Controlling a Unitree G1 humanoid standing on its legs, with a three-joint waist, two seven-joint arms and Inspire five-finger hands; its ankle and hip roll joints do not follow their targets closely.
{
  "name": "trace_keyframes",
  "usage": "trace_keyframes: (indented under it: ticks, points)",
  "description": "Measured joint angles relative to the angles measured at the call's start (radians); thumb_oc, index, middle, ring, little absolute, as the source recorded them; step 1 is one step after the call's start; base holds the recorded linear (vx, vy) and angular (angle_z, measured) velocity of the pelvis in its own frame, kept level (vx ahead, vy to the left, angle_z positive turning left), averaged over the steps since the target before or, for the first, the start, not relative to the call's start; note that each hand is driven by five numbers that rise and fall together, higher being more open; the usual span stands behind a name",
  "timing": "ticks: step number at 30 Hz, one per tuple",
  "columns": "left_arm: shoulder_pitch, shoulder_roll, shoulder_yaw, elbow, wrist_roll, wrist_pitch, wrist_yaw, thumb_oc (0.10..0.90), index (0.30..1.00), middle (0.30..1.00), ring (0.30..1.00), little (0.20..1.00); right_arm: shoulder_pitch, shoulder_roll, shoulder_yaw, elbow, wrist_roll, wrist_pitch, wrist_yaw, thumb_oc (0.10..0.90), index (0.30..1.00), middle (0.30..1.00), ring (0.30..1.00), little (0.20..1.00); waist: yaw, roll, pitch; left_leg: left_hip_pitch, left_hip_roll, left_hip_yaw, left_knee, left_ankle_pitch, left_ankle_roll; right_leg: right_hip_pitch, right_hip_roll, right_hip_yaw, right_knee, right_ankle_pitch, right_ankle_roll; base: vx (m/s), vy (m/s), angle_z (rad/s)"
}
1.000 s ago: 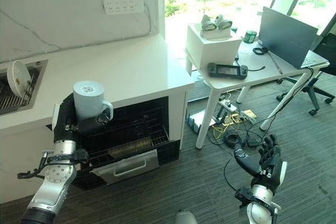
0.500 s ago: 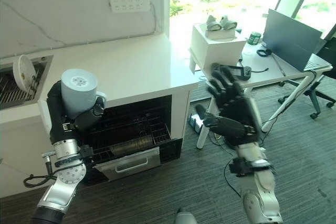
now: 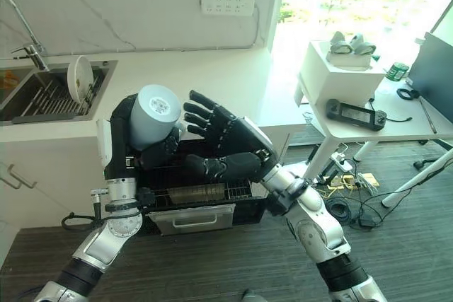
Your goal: Place the dishes in the dishwasher.
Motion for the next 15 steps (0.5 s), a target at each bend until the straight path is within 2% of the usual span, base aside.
trace_keyframes:
  ticks: [6,15]
  points:
    - [-0.002,-0.001,-0.003,0.006,-0.001,0.001,-0.007,0.4,0.3,0.3,0.3,0.3,-0.016,0.036,0.011,0.012,-0.001,0.012,-0.12,0.8,0.9,0.9,0.9,0.9,0.015,-0.001,0.0,-0.004,-0.008,-0.02,0.002,0.0,0.0,0.001,-0.009,-0.016,0.011,-0.013,0.001,-0.01,-0.007,0.1]
    - [-0.009,-0.003,-0.033,0.007,-0.032,0.001,-0.02,0.4,0.3,0.3,0.3,0.3,-0.041,0.038,0.017,0.032,-0.001,0.021,-0.198,0.8,0.9,0.9,0.9,0.9,0.02,-0.002,0.001,-0.009,-0.009,-0.035,0.004,0.001,0.001,0.01,-0.013,-0.032,0.015,-0.015,0.001,0.0,-0.002,0.05]
